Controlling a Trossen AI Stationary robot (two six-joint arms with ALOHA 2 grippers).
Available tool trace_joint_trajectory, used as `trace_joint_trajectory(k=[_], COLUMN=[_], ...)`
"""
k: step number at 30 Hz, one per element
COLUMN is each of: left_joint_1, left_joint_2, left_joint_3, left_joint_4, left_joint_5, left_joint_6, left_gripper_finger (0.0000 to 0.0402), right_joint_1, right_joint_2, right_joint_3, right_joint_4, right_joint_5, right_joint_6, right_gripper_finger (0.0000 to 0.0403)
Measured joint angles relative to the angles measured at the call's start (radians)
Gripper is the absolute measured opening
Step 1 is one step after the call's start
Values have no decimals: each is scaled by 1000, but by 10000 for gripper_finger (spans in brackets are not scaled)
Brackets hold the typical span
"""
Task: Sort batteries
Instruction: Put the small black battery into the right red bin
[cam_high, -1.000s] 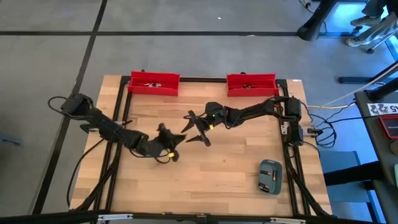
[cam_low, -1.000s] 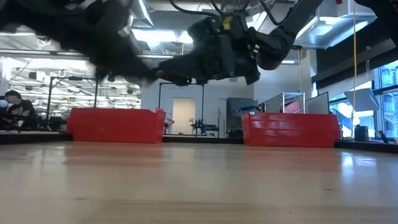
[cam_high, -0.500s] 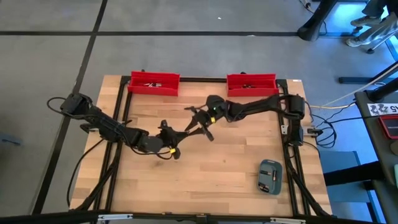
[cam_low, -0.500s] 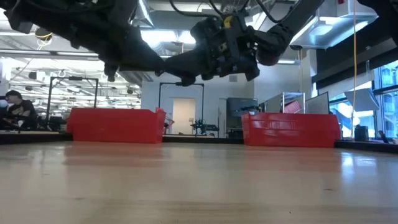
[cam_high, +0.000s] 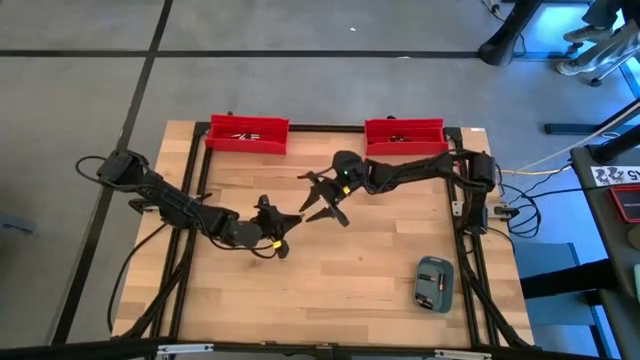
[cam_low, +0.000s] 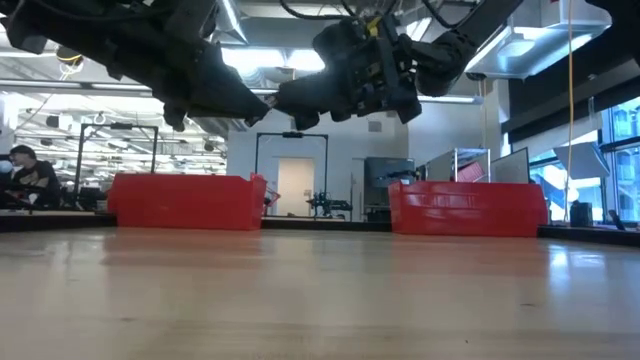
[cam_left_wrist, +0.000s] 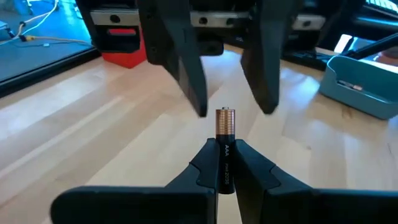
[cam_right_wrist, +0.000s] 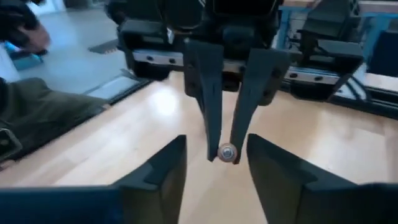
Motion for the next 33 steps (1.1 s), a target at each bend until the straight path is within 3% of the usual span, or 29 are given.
trace_joint_trajectory(k=[3,6,9,18,21,25,33], left_joint_1=[1,1,-1,0,1,2,2], left_joint_2=[0,0,0,0,0,-1,-1], left_joint_3=[0,0,0,0,0,2,0], left_joint_4=[1,1,0,-9,-14,-75,-264], left_joint_5=[-1,-1,1,0,-2,-9,-9], left_joint_6=[-2,-3,-3,-1,-1,-55,-238], left_gripper_finger=[21,21,19,24,31,75,163], right_joint_1=[33,61,66,56,56,31,-144], right_joint_2=[0,0,0,0,-8,-77,-311], right_joint_3=[0,0,0,0,0,0,0], right_joint_4=[-7,-8,-6,-25,-43,-193,-671], right_joint_5=[93,167,171,168,190,289,689], right_joint_6=[-37,-77,-89,-78,-78,-109,-183], right_gripper_finger=[186,183,156,24,21,23,22])
